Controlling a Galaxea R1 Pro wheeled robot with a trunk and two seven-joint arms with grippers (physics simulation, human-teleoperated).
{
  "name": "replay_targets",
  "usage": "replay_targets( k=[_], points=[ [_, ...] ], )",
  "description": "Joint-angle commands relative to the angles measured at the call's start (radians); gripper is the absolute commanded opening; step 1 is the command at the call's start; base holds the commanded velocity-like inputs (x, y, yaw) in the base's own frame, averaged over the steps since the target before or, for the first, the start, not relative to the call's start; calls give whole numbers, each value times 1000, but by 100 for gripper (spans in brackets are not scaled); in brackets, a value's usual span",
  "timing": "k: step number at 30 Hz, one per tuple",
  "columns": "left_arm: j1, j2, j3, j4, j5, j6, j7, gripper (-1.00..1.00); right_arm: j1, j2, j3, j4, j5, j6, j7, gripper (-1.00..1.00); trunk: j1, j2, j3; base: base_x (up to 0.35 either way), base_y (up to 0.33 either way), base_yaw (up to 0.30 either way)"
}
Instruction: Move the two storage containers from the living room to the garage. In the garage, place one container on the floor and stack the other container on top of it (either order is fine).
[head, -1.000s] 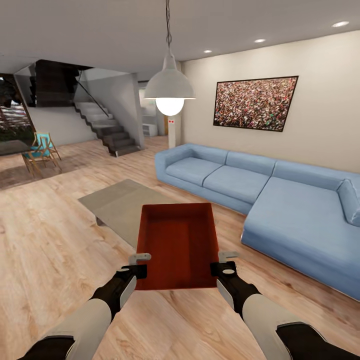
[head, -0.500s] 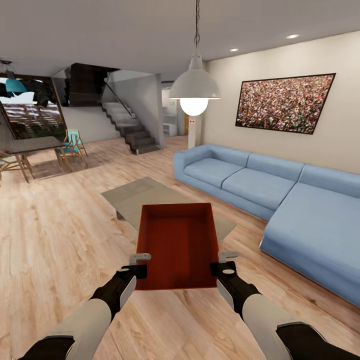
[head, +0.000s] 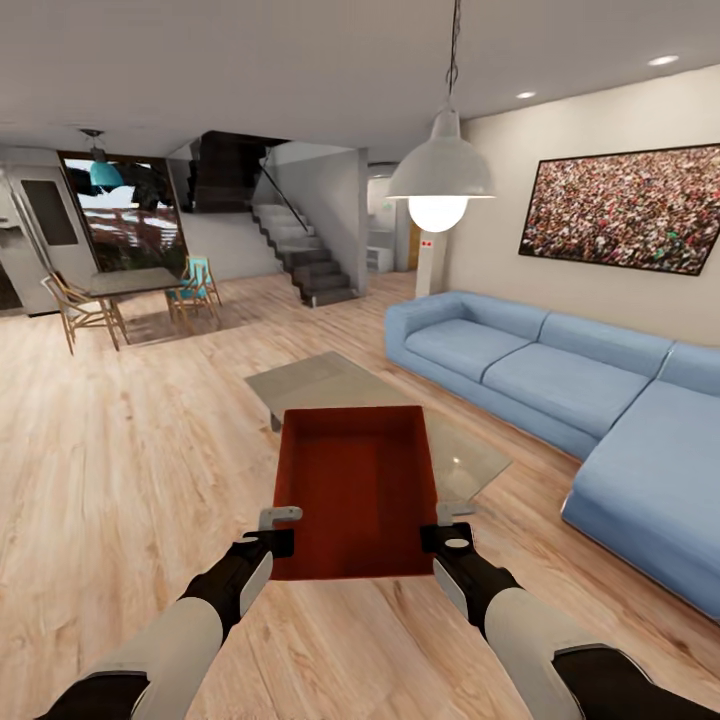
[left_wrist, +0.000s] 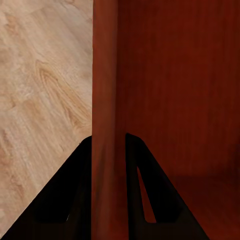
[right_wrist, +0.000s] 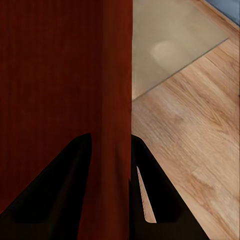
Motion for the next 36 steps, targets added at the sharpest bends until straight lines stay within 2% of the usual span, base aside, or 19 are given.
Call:
replay_targets(
  k=[1, 36],
  points=[
    [-1, 1, -16, -4, 10, -48, 3, -100, -1, -13, 21, 4, -18, 5, -2, -100, 1, -2, -2, 0, 0, 270],
    [-1, -1, -16, -4, 10, -45, 3, -100, -1, -13, 21, 4, -18, 5, -2, -100, 1, -2, -2, 0, 0, 270]
  ],
)
